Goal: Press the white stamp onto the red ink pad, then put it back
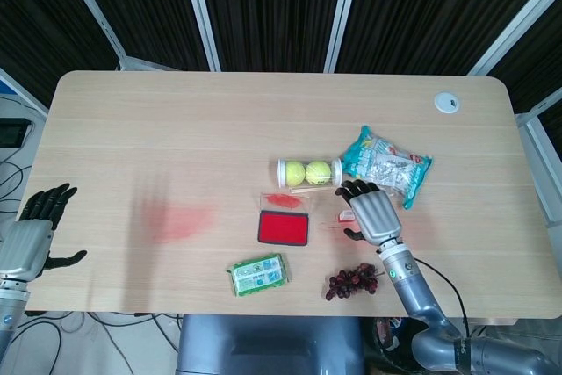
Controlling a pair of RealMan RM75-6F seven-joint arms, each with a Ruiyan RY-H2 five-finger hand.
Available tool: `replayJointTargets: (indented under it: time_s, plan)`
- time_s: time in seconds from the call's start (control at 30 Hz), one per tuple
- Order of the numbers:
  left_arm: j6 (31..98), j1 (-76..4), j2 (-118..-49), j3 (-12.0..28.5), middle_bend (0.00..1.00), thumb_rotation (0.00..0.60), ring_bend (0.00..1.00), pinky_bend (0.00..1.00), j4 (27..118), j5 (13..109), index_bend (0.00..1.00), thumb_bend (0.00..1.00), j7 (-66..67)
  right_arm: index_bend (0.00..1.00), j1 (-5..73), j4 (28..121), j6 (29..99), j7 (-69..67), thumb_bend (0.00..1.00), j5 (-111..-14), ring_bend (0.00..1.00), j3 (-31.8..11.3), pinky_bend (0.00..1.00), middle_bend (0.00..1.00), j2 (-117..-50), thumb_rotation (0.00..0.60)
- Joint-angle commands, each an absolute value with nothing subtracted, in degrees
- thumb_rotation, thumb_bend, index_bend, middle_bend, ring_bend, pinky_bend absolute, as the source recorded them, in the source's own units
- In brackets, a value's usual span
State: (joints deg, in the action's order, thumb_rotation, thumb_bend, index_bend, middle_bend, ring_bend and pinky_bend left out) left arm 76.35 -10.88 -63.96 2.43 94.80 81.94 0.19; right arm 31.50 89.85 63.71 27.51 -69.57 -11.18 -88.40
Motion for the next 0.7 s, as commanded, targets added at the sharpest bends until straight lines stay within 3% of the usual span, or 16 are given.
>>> replayJointTargets:
  time_s: [0.03, 0.7]
  plan:
    - [76.3, -10.9, -64.0, 2.4, 0.0, 0.6, 0.0, 0.0, 94.8, 81.9, 0.0, 0.02, 0.2, 0.32, 31.8, 88.5, 63.3, 27.3, 0.24, -68.8, 0.21, -11.2, 0.31, 0.25, -89.1, 0.6]
    - [76.3, -10.9, -64.0, 2.7, 0.0, 0.6, 0.0, 0.0, 95.0, 81.3, 0.0, 0.02, -0.3, 0.44, 32.6, 78.9, 60.5, 24.2, 0.31, -64.8, 0.25, -10.5, 0.31, 0.34, -93.9, 0.6]
